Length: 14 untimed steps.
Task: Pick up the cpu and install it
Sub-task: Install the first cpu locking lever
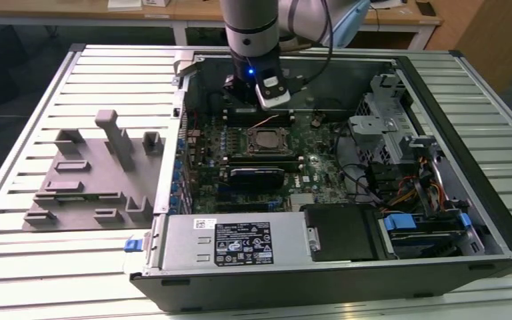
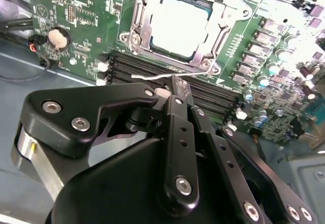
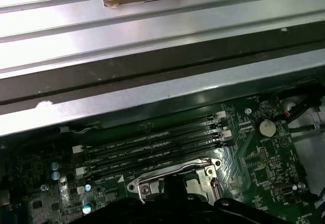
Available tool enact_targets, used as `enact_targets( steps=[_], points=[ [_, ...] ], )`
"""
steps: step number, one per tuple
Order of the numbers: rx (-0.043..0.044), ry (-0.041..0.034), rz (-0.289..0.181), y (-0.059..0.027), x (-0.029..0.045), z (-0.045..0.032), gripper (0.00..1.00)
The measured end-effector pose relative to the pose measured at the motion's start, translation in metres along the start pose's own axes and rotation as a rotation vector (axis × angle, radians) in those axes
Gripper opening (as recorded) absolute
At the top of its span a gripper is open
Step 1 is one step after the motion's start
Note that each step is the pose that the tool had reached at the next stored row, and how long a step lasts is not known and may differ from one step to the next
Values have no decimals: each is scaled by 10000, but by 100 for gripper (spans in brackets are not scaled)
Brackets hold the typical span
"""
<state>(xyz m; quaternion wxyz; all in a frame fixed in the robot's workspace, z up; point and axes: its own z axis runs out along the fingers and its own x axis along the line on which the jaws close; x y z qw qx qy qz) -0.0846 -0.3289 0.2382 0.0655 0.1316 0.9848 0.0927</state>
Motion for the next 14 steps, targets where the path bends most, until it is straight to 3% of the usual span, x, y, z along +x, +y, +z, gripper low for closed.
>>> enact_targets(
  steps=[14],
  points=[
    [19,-52,233,3,-82,130,11]
  ],
)
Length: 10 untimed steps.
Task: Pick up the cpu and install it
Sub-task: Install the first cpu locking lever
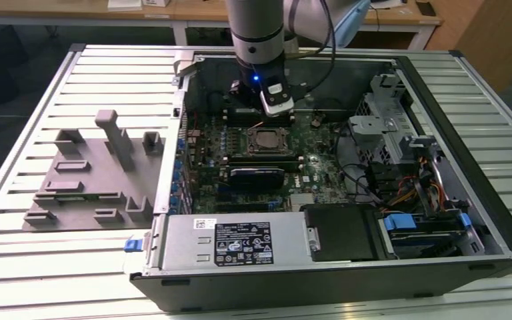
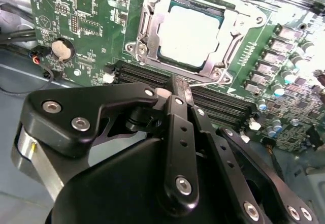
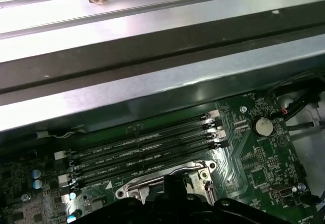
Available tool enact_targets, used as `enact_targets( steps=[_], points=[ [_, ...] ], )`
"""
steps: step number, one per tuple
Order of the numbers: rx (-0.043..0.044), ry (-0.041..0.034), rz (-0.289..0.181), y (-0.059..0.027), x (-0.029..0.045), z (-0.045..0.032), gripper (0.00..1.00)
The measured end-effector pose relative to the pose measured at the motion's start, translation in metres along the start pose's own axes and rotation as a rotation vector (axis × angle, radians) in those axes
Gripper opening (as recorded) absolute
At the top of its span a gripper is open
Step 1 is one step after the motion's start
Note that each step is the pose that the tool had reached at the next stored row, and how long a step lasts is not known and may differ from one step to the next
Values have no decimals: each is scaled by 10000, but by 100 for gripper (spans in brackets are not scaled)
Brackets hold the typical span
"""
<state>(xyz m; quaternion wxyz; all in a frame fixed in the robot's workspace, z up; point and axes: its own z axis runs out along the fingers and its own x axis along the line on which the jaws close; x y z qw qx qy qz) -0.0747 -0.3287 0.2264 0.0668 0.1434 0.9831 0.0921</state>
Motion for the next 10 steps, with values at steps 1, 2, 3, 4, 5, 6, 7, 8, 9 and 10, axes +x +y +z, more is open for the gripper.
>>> enact_targets(
  steps=[1,2,3,4,5,6,7,8,9,10],
  points=[
    [1,-2,12,3,-5,7,11],
    [1,-4,20,6,-6,15,11],
    [2,-5,25,13,-6,22,11],
    [2,-6,27,23,-4,31,11],
    [2,-6,29,33,-2,38,11],
    [3,-7,31,44,2,45,11],
    [2,-7,32,56,6,53,11],
    [3,-7,32,66,8,60,11],
    [4,-7,32,74,9,67,11],
    [5,-7,31,79,8,73,11]
  ],
)
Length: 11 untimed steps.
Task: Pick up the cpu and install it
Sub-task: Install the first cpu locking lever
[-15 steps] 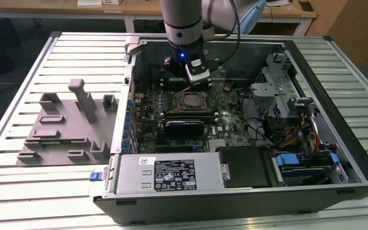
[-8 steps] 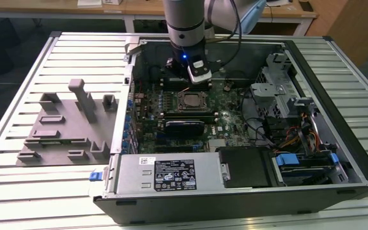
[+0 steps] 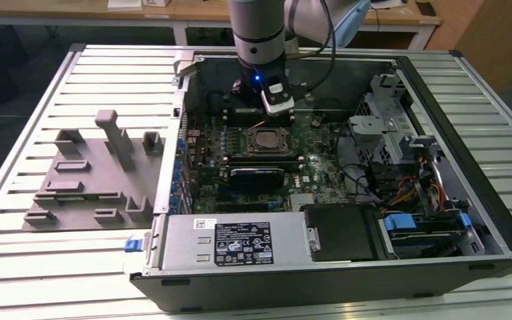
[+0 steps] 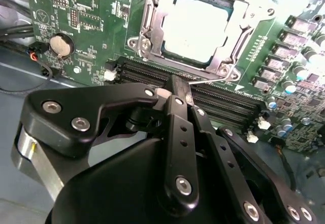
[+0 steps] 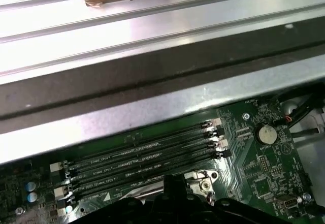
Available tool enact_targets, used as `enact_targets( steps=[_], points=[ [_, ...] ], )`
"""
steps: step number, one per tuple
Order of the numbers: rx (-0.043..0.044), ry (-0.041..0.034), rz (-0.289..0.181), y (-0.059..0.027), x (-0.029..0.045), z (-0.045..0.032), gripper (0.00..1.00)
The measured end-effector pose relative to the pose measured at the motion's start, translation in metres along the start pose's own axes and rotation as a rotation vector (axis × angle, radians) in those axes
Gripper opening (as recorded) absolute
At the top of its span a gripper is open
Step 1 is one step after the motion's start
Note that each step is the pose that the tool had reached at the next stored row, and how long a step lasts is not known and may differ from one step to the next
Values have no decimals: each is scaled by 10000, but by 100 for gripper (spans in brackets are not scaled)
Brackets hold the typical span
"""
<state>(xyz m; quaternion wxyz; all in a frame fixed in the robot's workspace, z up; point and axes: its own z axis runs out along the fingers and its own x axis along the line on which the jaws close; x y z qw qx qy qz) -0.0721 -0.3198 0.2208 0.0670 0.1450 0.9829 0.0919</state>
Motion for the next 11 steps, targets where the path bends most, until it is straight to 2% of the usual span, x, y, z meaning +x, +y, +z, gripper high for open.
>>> enact_targets(
  steps=[11],
  points=[
    [0,-34,-52,7,14,98,11]
  ],
)
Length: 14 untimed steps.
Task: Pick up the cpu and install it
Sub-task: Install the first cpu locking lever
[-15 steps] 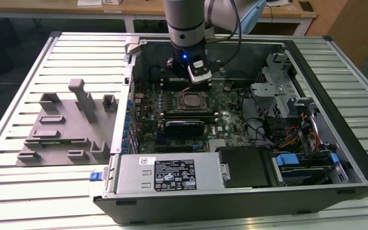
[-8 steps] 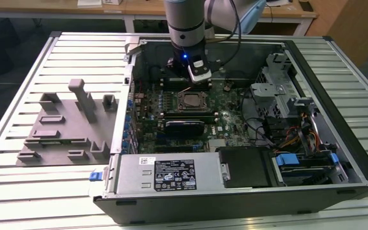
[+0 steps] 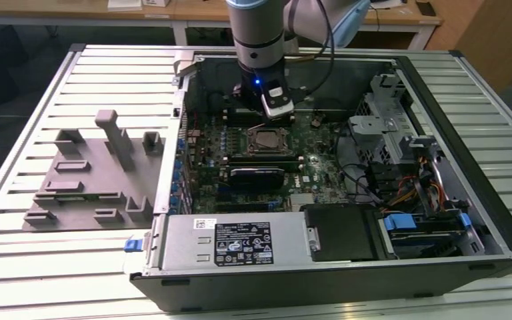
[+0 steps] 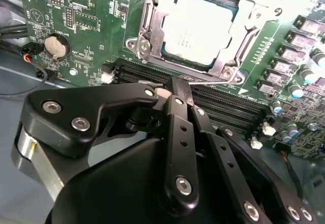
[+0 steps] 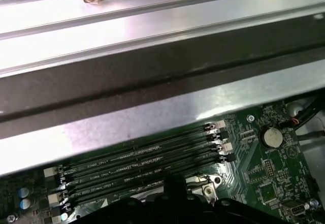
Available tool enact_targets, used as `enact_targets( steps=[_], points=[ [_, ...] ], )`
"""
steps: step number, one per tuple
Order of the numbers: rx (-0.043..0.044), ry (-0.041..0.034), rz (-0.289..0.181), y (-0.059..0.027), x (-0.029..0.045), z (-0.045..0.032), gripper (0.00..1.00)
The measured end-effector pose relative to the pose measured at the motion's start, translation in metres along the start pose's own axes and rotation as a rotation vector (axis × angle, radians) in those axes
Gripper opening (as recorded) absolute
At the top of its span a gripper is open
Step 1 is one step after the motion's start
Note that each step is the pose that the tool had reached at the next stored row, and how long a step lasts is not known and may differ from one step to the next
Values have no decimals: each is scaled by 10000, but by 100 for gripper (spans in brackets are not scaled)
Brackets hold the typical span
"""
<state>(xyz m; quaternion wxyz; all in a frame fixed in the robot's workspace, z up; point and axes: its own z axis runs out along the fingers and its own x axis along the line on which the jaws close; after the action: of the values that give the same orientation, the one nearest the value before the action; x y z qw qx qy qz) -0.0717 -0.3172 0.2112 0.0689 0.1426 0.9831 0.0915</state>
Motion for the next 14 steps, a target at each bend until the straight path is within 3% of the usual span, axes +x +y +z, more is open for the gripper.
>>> enact_targets(
  steps=[4,8,14],
  points=[
    [-32,-33,-135,0,6,34,11],
    [-65,-130,-180,4,11,56,11],
    [-33,-190,71,27,23,77,11]
  ],
)
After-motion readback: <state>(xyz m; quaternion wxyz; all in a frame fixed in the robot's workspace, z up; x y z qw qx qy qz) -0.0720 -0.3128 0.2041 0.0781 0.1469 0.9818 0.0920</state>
